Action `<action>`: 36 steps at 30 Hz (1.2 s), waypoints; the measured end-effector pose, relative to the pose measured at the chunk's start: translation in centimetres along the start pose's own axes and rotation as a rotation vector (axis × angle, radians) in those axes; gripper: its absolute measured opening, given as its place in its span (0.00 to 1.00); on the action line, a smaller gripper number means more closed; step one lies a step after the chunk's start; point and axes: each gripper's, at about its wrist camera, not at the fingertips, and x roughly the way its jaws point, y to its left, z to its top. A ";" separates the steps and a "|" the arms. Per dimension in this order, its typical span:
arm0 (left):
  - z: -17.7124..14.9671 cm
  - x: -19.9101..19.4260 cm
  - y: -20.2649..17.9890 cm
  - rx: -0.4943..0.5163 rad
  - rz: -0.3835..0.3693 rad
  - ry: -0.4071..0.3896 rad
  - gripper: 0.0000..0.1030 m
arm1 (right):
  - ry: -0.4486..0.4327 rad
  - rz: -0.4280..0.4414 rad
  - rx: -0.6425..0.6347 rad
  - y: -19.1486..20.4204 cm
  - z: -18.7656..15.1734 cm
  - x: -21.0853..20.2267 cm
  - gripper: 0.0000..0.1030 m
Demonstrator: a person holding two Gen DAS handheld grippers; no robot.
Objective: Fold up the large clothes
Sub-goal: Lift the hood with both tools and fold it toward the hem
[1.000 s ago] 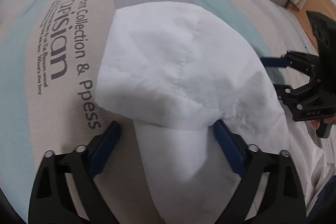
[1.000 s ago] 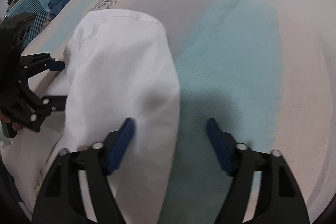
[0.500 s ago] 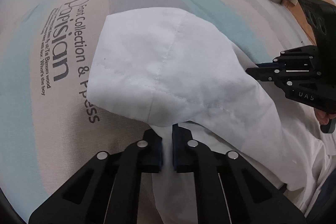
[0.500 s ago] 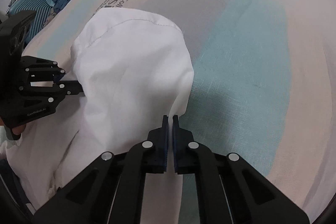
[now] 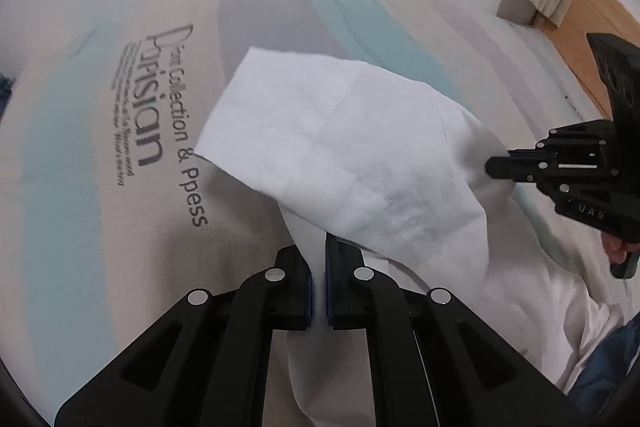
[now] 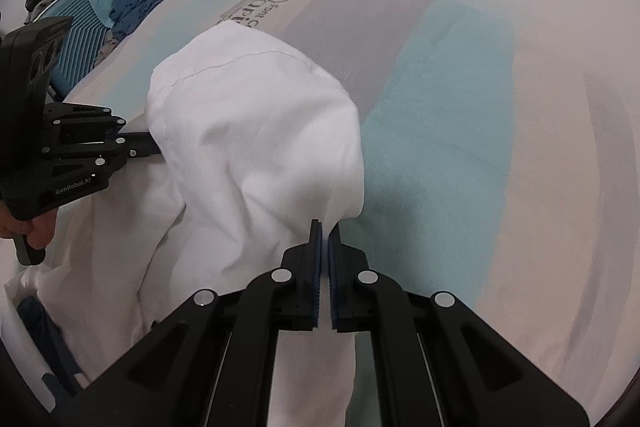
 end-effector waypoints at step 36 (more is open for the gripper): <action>-11.9 -18.1 -12.0 0.079 -0.032 -0.075 0.03 | -0.092 0.032 -0.076 10.1 -11.9 -19.2 0.02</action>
